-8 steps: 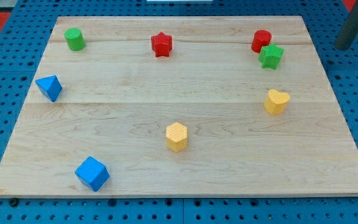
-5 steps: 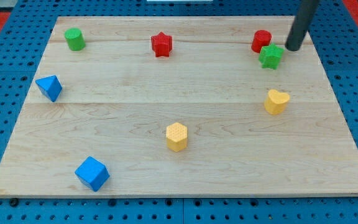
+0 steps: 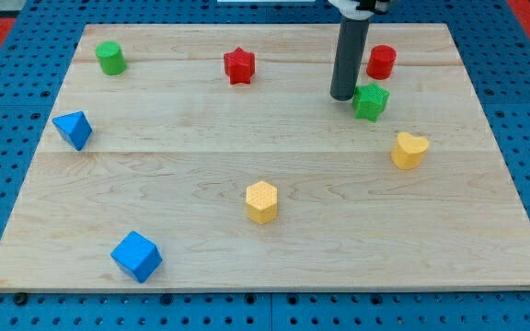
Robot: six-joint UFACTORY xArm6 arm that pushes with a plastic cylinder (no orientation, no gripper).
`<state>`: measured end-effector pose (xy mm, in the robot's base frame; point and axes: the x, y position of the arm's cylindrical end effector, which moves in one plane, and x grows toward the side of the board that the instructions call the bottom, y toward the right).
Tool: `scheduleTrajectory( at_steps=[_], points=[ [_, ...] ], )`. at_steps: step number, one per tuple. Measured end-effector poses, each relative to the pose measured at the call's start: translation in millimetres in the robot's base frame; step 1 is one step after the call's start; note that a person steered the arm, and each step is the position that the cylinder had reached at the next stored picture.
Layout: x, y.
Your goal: Slide green star closer to the yellow hexagon
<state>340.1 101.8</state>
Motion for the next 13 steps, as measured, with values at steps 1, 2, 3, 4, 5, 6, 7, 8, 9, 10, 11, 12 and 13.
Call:
scheduleTrajectory(
  at_steps=[1,2,3,4,5,6,7,8,9,10,11,12,13],
  points=[
    [-10.5,9.1],
    [-10.5,28.5],
    [-7.5,30.8],
    [1.5,28.9],
    [5.6,28.6],
    [5.6,28.6],
    [5.6,49.9],
    [5.7,73.1],
    [5.7,75.8],
    [5.7,75.8],
    [9.4,77.3],
    [19.7,68.4],
    [39.6,62.7]
  ],
)
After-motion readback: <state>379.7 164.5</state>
